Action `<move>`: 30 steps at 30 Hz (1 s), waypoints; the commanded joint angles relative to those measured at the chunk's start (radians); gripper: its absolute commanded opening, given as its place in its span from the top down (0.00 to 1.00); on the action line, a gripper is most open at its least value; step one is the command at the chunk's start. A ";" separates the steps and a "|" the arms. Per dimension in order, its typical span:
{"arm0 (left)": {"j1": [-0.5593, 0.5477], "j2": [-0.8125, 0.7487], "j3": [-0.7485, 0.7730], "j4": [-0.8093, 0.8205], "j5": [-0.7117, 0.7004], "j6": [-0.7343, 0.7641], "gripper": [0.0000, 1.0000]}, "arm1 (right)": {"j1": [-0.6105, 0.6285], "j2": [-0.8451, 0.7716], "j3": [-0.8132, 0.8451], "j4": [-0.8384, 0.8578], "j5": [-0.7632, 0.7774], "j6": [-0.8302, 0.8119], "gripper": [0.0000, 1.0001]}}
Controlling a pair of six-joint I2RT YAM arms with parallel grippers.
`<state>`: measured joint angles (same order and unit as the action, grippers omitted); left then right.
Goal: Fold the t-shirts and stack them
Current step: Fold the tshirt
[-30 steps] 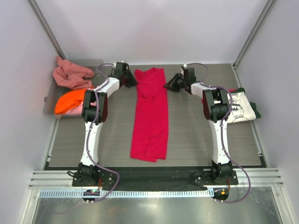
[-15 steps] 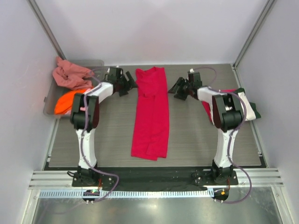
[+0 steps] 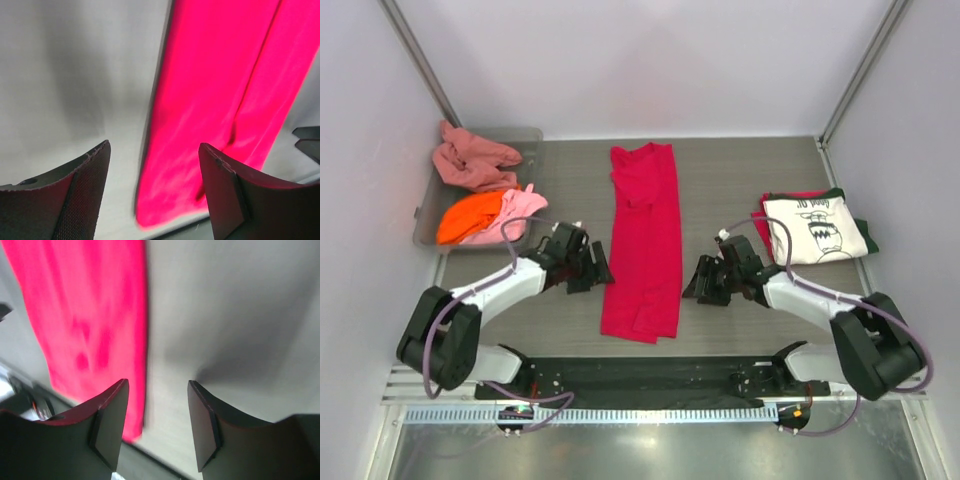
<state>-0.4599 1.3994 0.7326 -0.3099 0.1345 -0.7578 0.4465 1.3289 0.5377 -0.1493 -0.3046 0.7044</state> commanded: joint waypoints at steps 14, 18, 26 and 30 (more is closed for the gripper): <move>-0.195 -0.284 -0.289 -0.055 0.004 -0.233 0.42 | 0.314 -0.056 -0.082 0.013 0.050 0.217 0.54; -0.221 -0.274 -0.317 -0.034 0.011 -0.253 0.46 | 0.334 -0.027 -0.071 0.007 0.045 0.211 0.76; -0.278 -0.234 -0.360 0.000 0.054 -0.281 0.56 | 0.336 -0.095 -0.087 -0.079 0.104 0.196 0.99; -0.331 -0.220 -0.378 -0.005 0.039 -0.316 0.61 | 0.336 -0.119 -0.082 -0.127 0.114 0.184 0.99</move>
<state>-0.7490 1.1481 0.4095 -0.2459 0.1879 -1.0523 0.7769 1.2465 0.4492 -0.2188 -0.2237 0.9104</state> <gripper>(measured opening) 0.402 0.027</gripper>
